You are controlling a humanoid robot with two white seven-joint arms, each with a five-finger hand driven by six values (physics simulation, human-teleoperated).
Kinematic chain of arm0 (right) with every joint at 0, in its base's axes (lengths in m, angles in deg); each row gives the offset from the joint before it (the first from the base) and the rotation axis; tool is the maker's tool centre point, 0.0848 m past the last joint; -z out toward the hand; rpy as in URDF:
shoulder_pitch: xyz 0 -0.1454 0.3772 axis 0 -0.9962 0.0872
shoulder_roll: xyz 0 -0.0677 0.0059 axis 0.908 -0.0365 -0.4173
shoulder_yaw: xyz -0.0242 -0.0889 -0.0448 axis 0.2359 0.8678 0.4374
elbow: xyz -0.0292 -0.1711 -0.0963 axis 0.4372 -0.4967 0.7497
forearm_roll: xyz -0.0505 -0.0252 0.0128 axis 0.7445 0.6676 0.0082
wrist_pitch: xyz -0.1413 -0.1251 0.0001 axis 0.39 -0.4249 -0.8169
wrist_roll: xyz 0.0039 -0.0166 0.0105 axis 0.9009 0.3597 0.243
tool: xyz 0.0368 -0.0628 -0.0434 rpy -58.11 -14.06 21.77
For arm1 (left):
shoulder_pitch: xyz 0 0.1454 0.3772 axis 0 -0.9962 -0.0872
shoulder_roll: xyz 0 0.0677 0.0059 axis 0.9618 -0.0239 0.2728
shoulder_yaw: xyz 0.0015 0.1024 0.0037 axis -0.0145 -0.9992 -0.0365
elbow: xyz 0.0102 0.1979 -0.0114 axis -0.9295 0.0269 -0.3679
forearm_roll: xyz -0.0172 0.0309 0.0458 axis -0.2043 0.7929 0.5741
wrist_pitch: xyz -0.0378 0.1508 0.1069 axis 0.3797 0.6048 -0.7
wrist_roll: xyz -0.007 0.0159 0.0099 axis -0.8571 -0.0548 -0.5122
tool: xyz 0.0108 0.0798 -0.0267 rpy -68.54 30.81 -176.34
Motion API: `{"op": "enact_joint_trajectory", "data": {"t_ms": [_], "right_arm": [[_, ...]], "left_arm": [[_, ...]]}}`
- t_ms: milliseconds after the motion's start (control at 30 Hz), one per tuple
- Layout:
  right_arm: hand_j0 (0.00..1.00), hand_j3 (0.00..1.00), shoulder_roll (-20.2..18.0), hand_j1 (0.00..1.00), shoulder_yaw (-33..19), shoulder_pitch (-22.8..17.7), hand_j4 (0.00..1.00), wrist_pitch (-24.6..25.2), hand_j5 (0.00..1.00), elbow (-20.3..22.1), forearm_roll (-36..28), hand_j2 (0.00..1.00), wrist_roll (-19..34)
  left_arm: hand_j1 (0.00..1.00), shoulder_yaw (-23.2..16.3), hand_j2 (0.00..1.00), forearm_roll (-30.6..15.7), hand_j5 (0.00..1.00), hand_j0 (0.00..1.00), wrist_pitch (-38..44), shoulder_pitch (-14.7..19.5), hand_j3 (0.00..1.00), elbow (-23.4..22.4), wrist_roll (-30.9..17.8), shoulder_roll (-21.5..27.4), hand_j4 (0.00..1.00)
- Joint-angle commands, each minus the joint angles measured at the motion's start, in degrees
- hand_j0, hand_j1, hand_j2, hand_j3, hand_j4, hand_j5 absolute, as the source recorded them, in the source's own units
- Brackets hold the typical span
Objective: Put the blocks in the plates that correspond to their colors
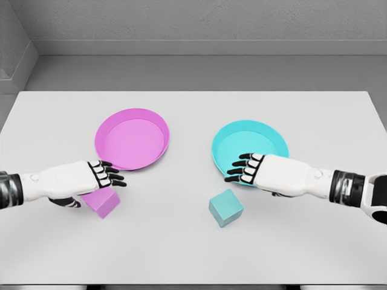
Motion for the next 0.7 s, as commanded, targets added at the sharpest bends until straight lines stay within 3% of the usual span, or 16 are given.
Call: {"op": "enact_joint_trajectory", "data": {"t_ms": [0,67,667], "right_arm": [[1.0,1.0,0.99,1.0,0.73,0.0,1.0,0.1,1.0,0.02,1.66,1.0,0.23],[1.0,1.0,2.22,1.0,1.17,-0.09,1.0,0.1,1.0,0.02,1.75,1.0,3.75],[1.0,1.0,5.21,1.0,4.95,0.35,1.0,0.1,1.0,0.11,5.0,1.0,4.19]], "left_arm": [[1.0,-0.39,1.0,-0.29,1.0,1.0,0.05,0.0,1.0,-0.48,-0.06,-0.49,1.0],[1.0,-0.74,1.0,-0.29,1.0,1.0,0.05,-0.09,1.0,-0.48,-0.24,-0.5,1.0],[1.0,-1.62,1.0,-0.29,1.0,1.0,0.05,0.0,1.0,-2.94,-0.33,-1.64,1.0]]}}
